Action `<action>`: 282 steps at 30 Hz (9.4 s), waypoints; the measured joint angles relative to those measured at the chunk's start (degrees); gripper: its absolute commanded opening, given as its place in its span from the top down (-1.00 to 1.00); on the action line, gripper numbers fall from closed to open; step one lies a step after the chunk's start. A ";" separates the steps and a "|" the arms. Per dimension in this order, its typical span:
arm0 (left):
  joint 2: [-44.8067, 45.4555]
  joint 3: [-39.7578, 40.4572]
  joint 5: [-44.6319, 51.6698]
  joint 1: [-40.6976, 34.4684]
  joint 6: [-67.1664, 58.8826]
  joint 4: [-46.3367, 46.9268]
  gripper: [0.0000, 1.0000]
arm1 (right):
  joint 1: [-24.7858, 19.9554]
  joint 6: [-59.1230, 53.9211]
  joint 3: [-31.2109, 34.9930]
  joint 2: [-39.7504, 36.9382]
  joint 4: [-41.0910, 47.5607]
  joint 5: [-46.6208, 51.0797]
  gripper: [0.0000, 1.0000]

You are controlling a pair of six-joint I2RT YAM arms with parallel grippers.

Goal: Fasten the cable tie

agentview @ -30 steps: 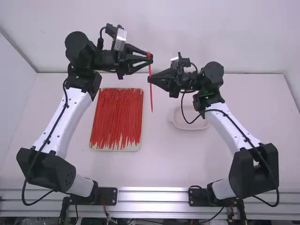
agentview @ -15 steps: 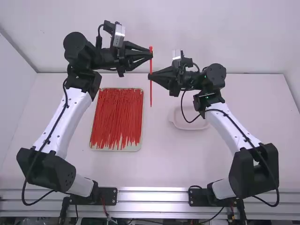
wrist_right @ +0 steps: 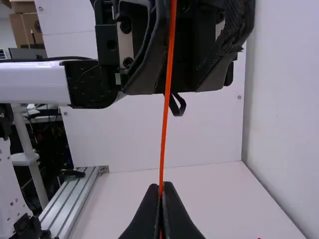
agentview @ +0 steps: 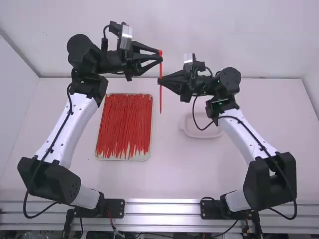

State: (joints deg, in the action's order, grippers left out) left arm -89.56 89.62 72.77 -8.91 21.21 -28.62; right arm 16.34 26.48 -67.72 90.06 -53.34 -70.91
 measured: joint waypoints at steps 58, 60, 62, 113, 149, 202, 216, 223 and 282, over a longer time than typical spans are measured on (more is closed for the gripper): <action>0.00 0.00 -0.66 0.00 1.77 -1.18 0.96 | -1.03 -1.22 0.00 0.00 0.52 -0.33 -0.98; 0.00 0.00 -1.79 0.04 2.14 -0.48 0.96 | -1.09 -1.38 -0.02 0.00 0.35 -0.57 -0.98; -0.02 0.00 -3.48 0.46 2.99 0.02 0.96 | -1.07 -1.27 0.00 0.00 -0.20 -0.76 -0.98; -16.26 15.45 -21.99 5.73 12.24 17.73 0.96 | -5.44 -38.42 0.00 0.02 5.79 -9.94 -0.98; -20.44 16.39 -3.26 5.46 42.97 33.77 0.95 | -0.39 -98.66 1.09 0.02 34.21 -17.27 -0.98; -20.44 16.37 -4.46 5.25 39.56 36.98 0.95 | 0.63 -109.15 2.78 0.02 32.92 -16.96 1.00; -20.44 16.39 -7.02 5.01 11.61 38.34 0.96 | -0.85 -94.86 2.78 0.02 32.96 -16.35 1.00; -20.44 14.03 -7.04 3.54 -0.79 33.86 0.96 | -0.85 -84.43 2.75 0.02 32.94 -16.31 1.00; -20.44 0.11 -3.98 0.83 -17.88 9.05 0.96 | -4.09 -8.48 3.58 0.20 17.64 3.80 1.00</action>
State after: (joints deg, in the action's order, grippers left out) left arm -110.00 89.73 68.79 -8.08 3.33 -19.57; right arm 12.25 18.00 -64.14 90.26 -35.70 -67.11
